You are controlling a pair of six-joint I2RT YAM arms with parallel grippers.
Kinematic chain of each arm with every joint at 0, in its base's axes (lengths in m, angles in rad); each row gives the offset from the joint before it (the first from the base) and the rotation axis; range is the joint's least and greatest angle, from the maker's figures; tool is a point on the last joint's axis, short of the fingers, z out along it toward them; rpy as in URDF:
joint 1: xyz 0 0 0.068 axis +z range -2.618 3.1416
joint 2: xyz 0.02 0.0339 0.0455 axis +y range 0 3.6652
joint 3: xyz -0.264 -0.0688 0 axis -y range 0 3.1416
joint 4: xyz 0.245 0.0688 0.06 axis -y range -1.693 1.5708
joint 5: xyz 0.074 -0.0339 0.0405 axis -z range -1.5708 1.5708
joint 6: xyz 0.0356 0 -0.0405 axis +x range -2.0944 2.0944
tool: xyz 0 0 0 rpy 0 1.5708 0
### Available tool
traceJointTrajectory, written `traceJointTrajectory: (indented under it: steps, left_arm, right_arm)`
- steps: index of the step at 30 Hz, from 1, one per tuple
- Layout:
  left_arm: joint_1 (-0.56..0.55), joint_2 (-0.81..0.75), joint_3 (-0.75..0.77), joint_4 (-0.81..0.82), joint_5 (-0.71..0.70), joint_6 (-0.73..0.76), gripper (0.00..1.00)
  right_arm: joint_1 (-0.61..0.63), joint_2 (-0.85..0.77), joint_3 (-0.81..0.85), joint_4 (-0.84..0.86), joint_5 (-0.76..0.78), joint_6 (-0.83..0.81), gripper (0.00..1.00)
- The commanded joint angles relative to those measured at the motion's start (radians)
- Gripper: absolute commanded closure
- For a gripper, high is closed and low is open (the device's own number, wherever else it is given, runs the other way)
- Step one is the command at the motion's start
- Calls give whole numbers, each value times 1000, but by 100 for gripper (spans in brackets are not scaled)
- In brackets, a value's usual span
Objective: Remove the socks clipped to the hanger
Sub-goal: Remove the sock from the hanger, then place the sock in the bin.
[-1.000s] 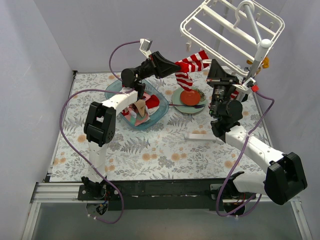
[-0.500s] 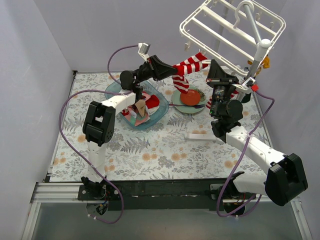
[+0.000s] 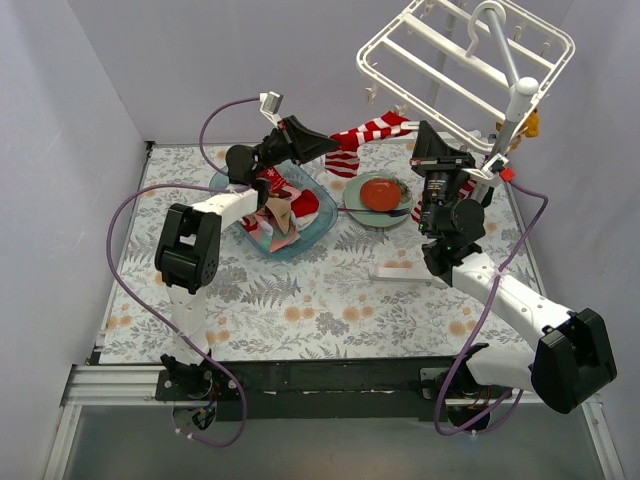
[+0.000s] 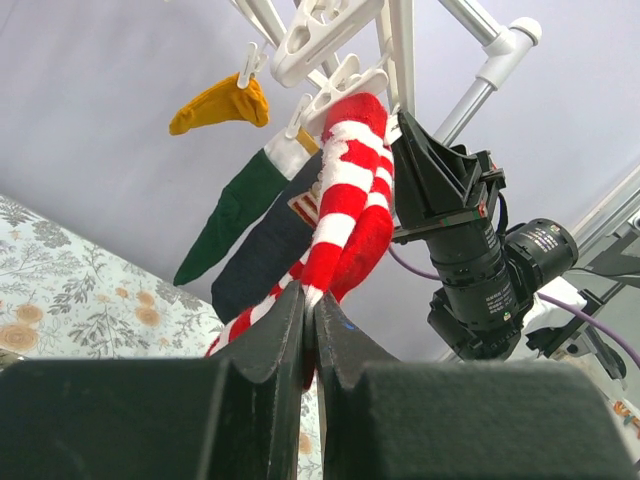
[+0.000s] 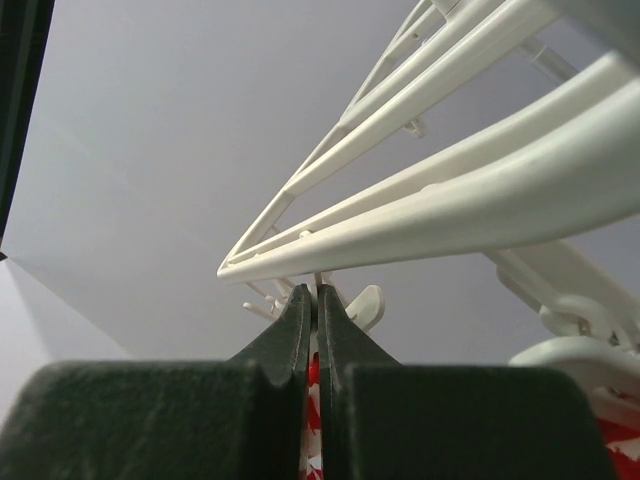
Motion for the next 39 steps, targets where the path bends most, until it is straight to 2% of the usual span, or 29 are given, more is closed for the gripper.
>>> traceJointTrajectory:
  steps: [1,33,39]
  left_arm:
    - [45,-94,-31,229,-4,-750,100]
    - [157,-215,-155,67,-12,-578,100]
    - [177,-263,-210,-50,11,-447,100]
  right_arm:
    - [0,-26,8,9,20,0,99]
    - [0,-43,8,-28,40,-16,99]
    - [0,-40,12,-37,37,-10,99]
